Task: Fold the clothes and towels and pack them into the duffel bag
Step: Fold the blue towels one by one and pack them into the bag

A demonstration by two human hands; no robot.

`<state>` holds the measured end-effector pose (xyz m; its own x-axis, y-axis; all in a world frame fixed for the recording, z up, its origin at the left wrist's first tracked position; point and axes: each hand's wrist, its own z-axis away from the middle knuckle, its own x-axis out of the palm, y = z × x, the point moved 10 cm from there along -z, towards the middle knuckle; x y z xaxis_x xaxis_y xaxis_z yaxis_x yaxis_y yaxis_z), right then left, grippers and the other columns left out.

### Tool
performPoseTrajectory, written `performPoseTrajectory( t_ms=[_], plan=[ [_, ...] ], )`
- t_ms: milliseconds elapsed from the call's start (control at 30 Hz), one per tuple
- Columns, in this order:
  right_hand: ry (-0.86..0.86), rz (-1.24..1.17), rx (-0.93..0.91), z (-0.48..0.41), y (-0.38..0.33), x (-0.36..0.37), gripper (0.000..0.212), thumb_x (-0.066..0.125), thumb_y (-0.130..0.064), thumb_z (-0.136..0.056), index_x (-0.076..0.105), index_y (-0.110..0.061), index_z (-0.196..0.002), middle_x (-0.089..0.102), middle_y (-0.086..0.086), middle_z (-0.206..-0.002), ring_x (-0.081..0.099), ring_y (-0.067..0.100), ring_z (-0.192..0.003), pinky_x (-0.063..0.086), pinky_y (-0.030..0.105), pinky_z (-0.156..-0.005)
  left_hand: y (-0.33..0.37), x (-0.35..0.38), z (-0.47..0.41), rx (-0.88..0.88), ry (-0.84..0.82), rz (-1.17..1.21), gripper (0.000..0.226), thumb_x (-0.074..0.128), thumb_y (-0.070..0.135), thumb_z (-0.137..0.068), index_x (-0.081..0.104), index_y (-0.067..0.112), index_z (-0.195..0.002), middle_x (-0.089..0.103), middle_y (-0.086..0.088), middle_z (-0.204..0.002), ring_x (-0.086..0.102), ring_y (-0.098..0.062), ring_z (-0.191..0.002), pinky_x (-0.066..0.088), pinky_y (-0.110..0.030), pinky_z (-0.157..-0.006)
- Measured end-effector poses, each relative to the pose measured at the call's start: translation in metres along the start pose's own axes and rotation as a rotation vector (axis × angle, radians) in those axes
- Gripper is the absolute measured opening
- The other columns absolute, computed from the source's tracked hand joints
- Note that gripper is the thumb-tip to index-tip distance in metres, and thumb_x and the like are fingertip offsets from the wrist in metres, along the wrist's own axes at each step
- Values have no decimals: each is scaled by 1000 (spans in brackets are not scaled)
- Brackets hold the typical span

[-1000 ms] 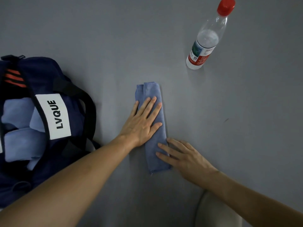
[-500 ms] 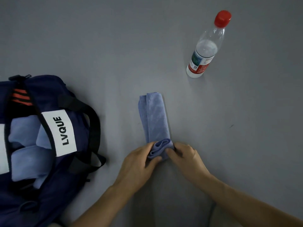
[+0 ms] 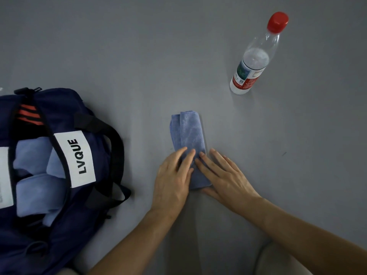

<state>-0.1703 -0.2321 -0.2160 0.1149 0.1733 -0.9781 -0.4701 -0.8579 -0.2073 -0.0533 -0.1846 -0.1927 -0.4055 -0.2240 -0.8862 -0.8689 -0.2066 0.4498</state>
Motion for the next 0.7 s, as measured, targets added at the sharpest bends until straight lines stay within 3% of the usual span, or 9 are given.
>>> performPoseTrajectory(
  t_ms=[67, 167, 267, 367, 500, 600, 700],
  plan=[
    [26, -26, 12, -3, 2, -2, 69, 50, -55, -93, 47, -14, -148, 44, 4, -155, 40, 34, -142, 41, 47, -111, 11, 5, 7, 199, 24, -72, 42, 54, 17, -103, 53, 12, -144, 53, -7, -148, 49, -29, -137, 43, -42, -110],
    [12, -49, 14, -4, 2, 3, 71, 48, -56, -94, 43, -15, -151, 41, 2, -157, 37, 33, -144, 36, 46, -113, -5, 20, 14, 182, -123, -20, 55, 35, 44, -107, 42, 11, -151, 42, -3, -156, 42, -25, -143, 37, -44, -116],
    [2, -73, 30, -7, 4, 2, 68, 50, -52, -93, 45, -15, -150, 43, 1, -156, 38, 32, -143, 36, 44, -112, -17, 30, 16, 184, -267, -34, 82, 46, 65, -95, 27, 16, -158, 28, 2, -164, 27, -20, -151, 24, -41, -123],
    [-21, -97, 30, -8, 3, 0, 69, 55, -39, -84, 47, -15, -148, 46, 2, -153, 42, 32, -139, 39, 44, -109, -14, 25, 15, 199, -270, -39, 77, 61, 51, -92, 31, 20, -156, 33, 3, -162, 33, -22, -148, 34, -47, -117],
    [-8, -262, 90, -1, 4, -12, 72, 66, -36, -76, 51, -12, -142, 62, 8, -133, 57, 30, -122, 50, 42, -98, -20, 16, 20, 18, -308, 113, 62, 54, 48, -93, 44, 25, -149, 55, -4, -143, 53, -22, -129, 45, -37, -109],
    [-49, -434, 155, 9, 6, -11, 53, 59, -52, -87, 59, -19, -128, 65, 2, -118, 61, 19, -105, 51, 32, -94, -24, 10, 31, -123, -389, 224, 51, 49, 59, -88, 55, 39, -134, 62, 10, -118, 59, -4, -105, 51, -26, -93],
    [-133, -481, 227, 13, 9, -5, 47, 56, -58, -89, 62, -21, -118, 64, -1, -107, 61, 18, -97, 51, 32, -88, -25, 5, 34, -193, -421, 263, 38, 51, 64, -83, 60, 41, -112, 57, 22, -90, 56, 0, -88, 49, -23, -77]
  ],
)
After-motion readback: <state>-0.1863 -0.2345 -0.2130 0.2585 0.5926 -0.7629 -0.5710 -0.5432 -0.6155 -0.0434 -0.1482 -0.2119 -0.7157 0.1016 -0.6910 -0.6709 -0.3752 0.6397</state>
